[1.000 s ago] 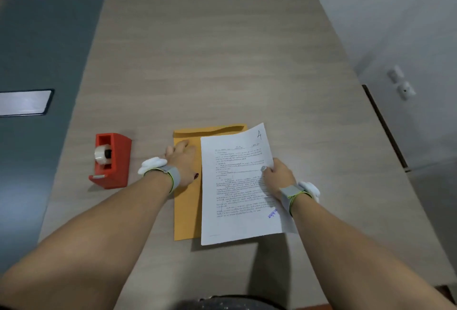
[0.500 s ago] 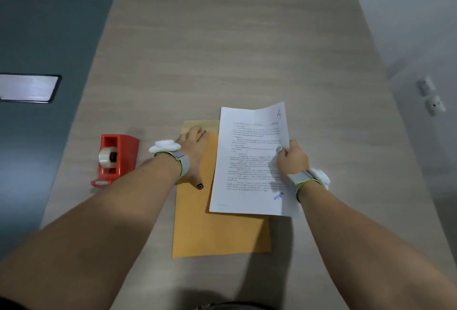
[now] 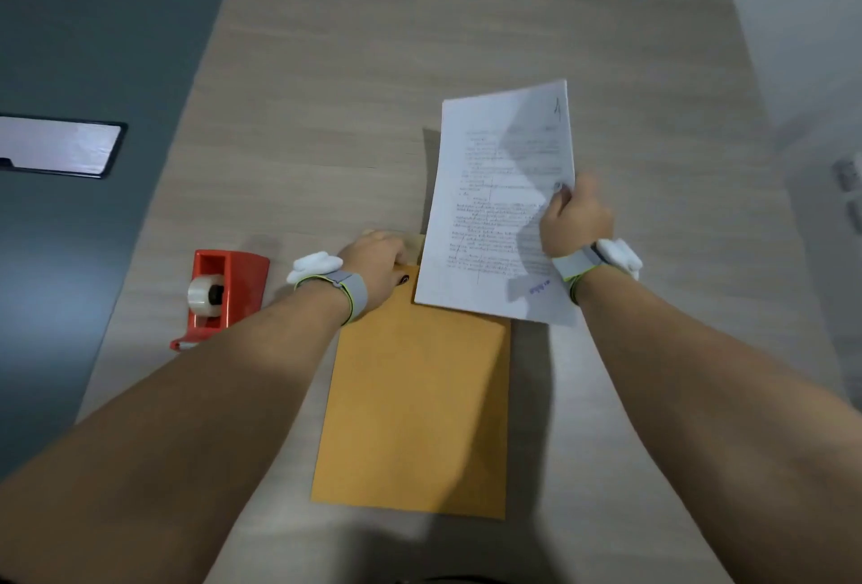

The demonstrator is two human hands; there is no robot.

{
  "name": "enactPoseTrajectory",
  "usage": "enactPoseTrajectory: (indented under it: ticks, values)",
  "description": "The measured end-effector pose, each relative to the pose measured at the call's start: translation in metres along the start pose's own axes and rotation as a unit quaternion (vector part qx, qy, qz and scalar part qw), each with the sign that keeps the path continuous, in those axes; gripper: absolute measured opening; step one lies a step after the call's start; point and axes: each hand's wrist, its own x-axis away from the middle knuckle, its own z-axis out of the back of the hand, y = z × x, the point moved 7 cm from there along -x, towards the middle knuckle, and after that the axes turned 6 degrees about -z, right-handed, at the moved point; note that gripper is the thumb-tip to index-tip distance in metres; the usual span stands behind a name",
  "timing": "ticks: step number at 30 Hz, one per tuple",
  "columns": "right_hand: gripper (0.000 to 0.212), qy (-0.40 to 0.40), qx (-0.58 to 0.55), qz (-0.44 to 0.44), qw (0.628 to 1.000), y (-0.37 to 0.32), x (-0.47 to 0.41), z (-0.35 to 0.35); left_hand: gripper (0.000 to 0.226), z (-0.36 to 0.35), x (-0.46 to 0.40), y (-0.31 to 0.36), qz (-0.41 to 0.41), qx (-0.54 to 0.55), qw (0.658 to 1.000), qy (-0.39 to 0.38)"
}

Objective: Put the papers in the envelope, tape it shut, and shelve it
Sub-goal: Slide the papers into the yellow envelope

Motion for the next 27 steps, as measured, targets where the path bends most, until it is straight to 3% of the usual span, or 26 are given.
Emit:
enactPoseTrajectory:
  ticks: [5,9,14,19,27]
  values:
    - [0.030,-0.043,0.003,0.068,0.997,-0.041,-0.036,0.009,0.011,-0.001,0.006,0.005,-0.014,0.011,1.000,0.024]
    - [0.054,-0.042,-0.028,0.121,0.991,-0.067,-0.033,0.006,0.010,0.001,0.010,0.010,-0.035,0.024,0.999,0.025]
    - [0.029,-0.109,-0.010,0.184,0.977,-0.078,-0.012,-0.019,0.006,0.001,0.015,0.022,-0.084,0.063,0.994,0.021]
    - [0.028,-0.130,-0.024,0.183,0.974,-0.078,0.009,-0.034,0.005,0.003,0.018,0.030,-0.103,0.098,0.990,0.026]
    - [0.026,-0.182,0.032,0.153,0.971,-0.073,0.019,-0.040,0.007,0.016,0.015,0.017,-0.050,0.084,0.993,0.071]
